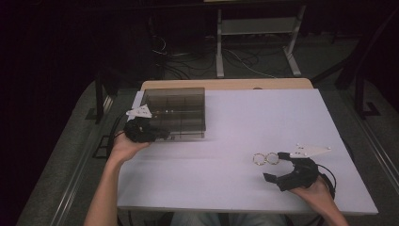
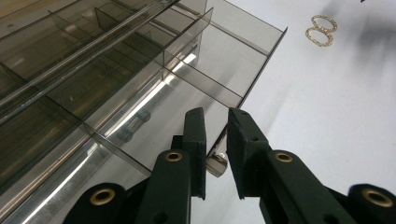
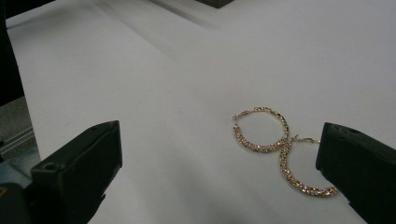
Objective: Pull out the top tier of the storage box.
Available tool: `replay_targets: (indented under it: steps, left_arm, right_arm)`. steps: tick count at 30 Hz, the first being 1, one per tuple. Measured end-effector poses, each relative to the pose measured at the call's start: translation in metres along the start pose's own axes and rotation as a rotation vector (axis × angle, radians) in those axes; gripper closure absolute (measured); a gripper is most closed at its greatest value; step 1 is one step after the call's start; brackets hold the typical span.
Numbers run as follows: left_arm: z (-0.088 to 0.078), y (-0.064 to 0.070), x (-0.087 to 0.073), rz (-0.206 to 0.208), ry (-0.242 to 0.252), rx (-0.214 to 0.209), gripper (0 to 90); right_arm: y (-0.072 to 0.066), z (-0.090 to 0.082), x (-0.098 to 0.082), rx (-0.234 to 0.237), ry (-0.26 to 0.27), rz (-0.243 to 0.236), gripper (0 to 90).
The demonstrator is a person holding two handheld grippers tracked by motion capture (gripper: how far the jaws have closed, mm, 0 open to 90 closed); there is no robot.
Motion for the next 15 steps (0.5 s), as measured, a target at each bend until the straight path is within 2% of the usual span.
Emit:
replay_targets:
  steps: [7,15]
  left_arm:
    - [-0.001,0.0006,-0.0014,0.006,0.001,0.001,76.0]
    - [-0.0024,0.0026,-0.005,-0.011,0.014,-0.001,75.9]
  right_arm:
    - [0.0001,0.0003,-0.0001,0.001,0.0,0.003,0.0]
    - [0.0001,0.0009,-0.0002,0.001,-0.003,0.004,0.0]
Point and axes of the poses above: each handheld gripper's, and its own axes: z roughly forward along the jaws, x roughly out of its top, y roughly to its right, the point moved 3 cm from there along z, roughly forward along the jaws, and after that the axes turned 4 degrees about x, right-handed, at the moved point
